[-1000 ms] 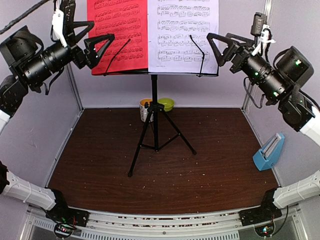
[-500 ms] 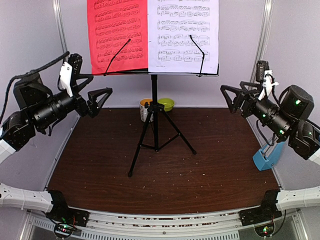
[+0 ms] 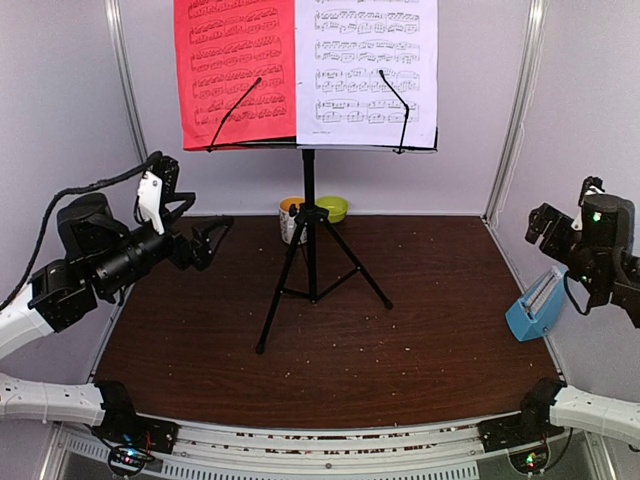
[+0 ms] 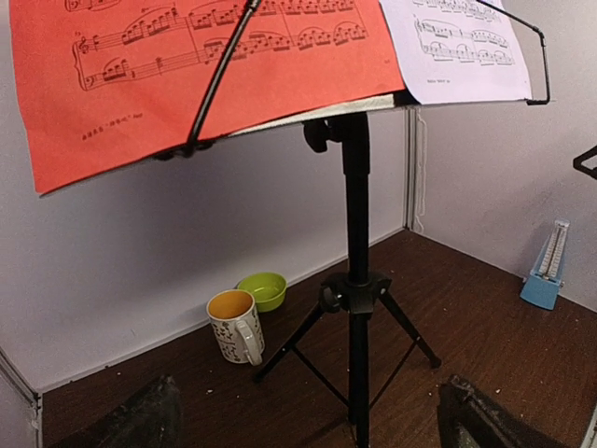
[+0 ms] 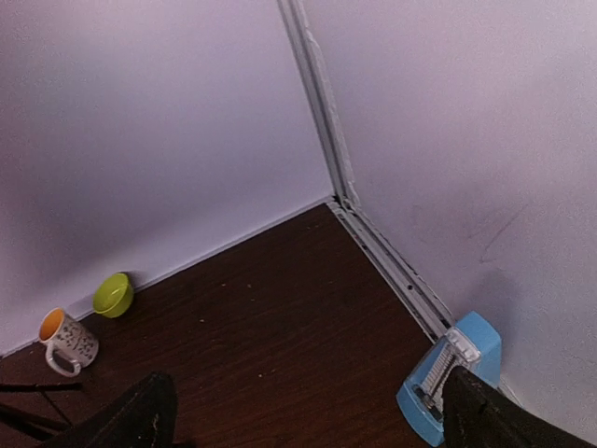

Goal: Set up the instrument practice props

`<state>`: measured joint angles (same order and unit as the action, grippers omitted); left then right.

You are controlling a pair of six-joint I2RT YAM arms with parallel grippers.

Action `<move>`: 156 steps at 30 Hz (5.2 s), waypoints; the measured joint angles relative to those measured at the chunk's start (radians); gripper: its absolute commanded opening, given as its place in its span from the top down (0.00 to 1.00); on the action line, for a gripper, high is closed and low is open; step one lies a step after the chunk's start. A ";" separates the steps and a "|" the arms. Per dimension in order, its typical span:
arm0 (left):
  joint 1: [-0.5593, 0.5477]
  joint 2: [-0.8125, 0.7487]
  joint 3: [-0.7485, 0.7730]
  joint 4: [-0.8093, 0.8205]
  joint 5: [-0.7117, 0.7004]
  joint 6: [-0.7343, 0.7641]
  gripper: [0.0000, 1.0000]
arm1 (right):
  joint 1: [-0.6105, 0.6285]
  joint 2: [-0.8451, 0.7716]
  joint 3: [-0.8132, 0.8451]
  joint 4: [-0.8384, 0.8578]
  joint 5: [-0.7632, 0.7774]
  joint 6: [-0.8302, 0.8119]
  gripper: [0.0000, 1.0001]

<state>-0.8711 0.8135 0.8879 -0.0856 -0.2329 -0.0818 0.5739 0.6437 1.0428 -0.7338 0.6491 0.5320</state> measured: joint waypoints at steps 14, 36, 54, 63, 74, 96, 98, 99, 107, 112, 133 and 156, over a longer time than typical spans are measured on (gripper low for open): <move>0.000 0.005 -0.037 0.090 -0.014 -0.010 0.02 | -0.397 0.358 0.072 -0.306 -0.026 0.406 0.00; 0.001 -0.009 -0.049 0.115 -0.014 0.009 0.02 | -0.525 0.603 0.015 -0.276 0.032 0.603 0.01; 0.005 -0.010 -0.050 0.115 -0.014 0.009 0.02 | -0.530 0.723 -0.014 -0.208 0.088 0.664 0.33; 0.008 -0.020 -0.050 0.113 -0.010 0.011 0.02 | -0.531 0.691 -0.045 -0.177 0.081 0.628 0.52; 0.008 0.000 -0.050 0.114 0.055 0.023 0.02 | -0.389 0.578 -0.089 -0.141 -0.007 0.452 0.54; -0.094 -0.045 -0.256 0.200 0.144 0.084 0.12 | 0.393 0.448 -0.079 0.020 -0.134 0.117 0.57; -0.138 -0.031 -0.291 0.232 0.142 0.084 0.15 | 0.411 0.427 -0.108 0.074 -0.176 0.087 0.59; -0.164 -0.019 -0.309 0.254 0.138 0.086 0.17 | 0.418 0.416 -0.128 0.107 -0.202 0.066 0.61; -0.360 0.233 -0.416 0.445 0.089 0.081 0.29 | 0.442 0.355 -0.256 0.291 -0.409 -0.068 0.65; -0.437 0.386 -0.430 0.533 0.048 0.080 0.26 | 0.448 0.287 -0.300 0.377 -0.529 -0.150 0.77; -0.491 0.754 -0.262 0.716 0.001 0.095 0.05 | 0.452 0.212 -0.347 0.509 -0.811 -0.264 0.84; -0.491 0.840 -0.212 0.722 0.008 0.089 0.36 | 0.454 0.208 -0.347 0.529 -0.817 -0.263 0.87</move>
<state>-1.3624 1.6539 0.6754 0.6361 -0.2245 0.0074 1.0279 0.8513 0.6956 -0.2043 -0.1680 0.2691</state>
